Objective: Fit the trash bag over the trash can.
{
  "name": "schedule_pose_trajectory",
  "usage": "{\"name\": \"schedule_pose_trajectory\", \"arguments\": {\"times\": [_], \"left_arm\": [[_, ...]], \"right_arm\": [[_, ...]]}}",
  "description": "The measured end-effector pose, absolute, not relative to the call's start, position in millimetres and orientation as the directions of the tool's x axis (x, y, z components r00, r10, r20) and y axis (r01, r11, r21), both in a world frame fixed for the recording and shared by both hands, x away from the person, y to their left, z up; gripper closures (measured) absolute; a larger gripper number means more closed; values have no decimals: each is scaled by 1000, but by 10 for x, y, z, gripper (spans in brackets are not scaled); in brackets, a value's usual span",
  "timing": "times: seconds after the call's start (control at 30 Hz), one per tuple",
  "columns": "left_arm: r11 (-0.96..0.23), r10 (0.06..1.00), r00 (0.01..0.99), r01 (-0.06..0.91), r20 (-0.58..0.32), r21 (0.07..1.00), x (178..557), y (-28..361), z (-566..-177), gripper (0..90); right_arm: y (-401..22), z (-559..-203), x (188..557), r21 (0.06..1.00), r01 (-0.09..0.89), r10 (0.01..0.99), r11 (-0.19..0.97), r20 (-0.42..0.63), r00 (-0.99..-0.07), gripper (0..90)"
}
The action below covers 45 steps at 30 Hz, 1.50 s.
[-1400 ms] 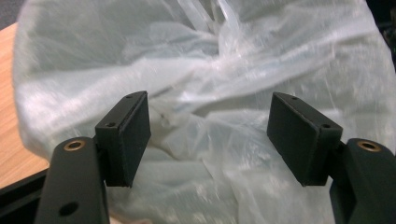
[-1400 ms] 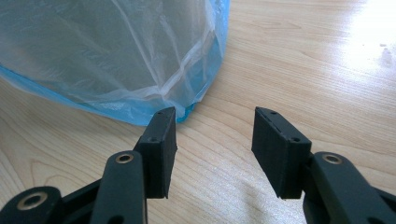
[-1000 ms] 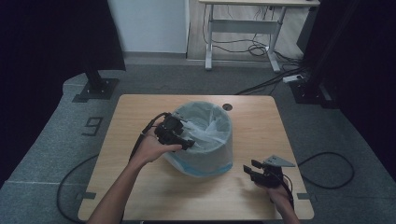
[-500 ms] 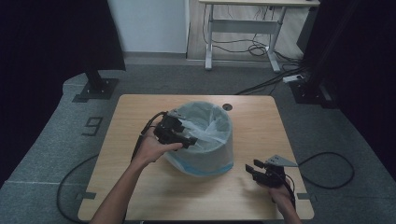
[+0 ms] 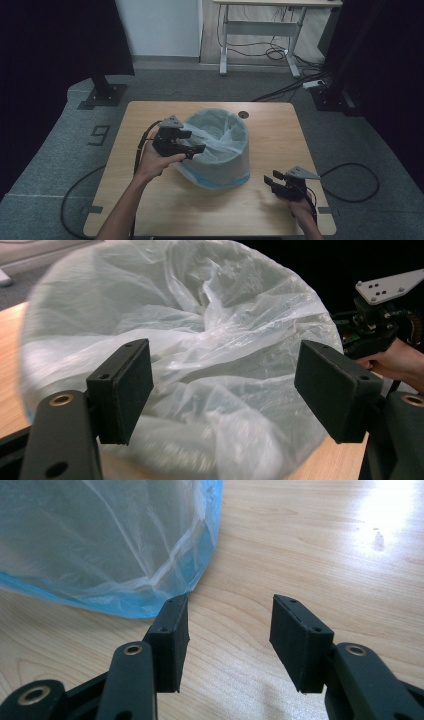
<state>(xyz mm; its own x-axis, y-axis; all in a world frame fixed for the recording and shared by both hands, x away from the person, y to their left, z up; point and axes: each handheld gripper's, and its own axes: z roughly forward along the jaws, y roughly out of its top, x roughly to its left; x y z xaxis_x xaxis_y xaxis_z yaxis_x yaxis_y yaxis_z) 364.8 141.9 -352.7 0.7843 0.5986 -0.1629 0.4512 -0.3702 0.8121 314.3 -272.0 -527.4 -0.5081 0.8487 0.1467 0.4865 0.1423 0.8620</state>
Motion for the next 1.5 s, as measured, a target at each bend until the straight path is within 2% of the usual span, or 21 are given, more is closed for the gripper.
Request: {"name": "schedule_pose_trajectory", "arguments": {"times": [0.67,1.5], "left_arm": [[-321,637,757,428,-141,845,3327,1890,-3660,235],[-313,708,691,488,-142,814,3057,2336,-4344,249]], "right_arm": [[-2752,-5324,3116,853,502,852,143,152,-501,486],[-2833,-5329,3100,854,505,865,128,153,-478,485]]}}
